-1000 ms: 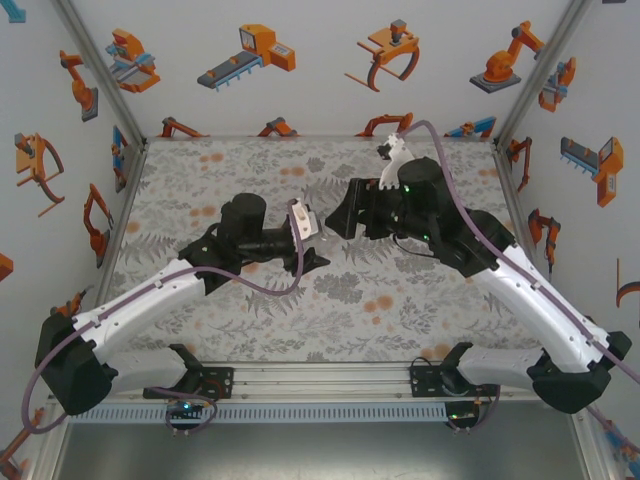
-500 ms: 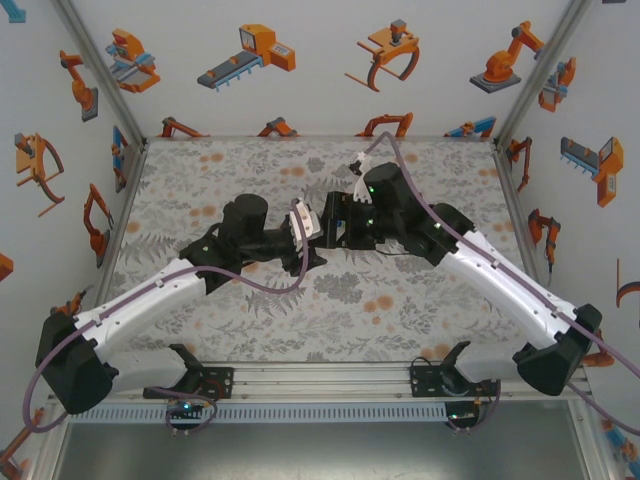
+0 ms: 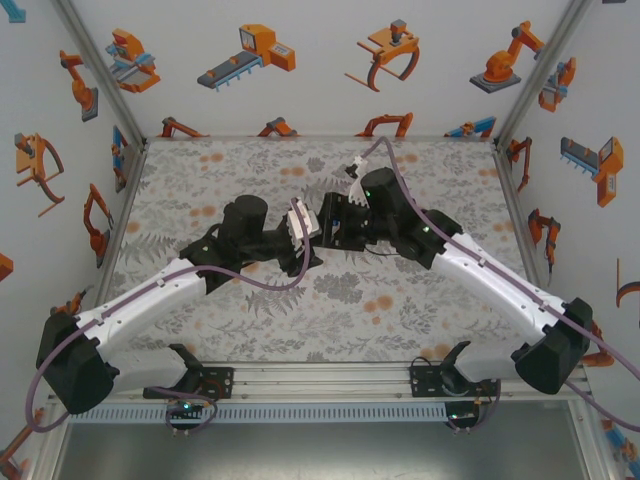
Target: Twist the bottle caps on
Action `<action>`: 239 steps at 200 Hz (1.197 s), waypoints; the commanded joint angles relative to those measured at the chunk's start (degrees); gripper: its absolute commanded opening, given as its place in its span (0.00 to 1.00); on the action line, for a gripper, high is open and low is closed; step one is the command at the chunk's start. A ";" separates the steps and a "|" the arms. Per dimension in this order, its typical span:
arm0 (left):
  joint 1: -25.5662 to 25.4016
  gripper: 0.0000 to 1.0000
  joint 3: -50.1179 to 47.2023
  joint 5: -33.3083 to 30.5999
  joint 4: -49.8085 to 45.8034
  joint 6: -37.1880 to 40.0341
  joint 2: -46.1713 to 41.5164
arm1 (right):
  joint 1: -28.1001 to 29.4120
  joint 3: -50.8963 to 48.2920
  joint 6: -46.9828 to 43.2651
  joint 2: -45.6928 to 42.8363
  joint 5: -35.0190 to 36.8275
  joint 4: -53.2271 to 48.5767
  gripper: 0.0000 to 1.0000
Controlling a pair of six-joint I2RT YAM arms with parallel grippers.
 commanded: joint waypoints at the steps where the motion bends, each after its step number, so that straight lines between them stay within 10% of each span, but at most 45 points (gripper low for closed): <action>1: -1.21 0.13 0.69 3.62 5.70 -2.39 -0.78 | 0.49 -1.89 0.52 0.09 4.32 4.37 0.59; 49: -1.20 0.27 0.25 3.44 5.37 -1.90 -1.07 | 0.50 -1.89 -2.71 -2.09 6.77 2.14 0.35; 106: -1.11 0.78 -1.42 2.87 8.17 -3.16 -2.75 | 0.51 -0.21 -5.51 -2.07 8.25 -1.22 0.29; 239: -0.33 0.93 -8.44 -19.18 -3.43 -8.01 -20.21 | -1.47 13.54 -20.35 13.92 20.34 -9.10 0.29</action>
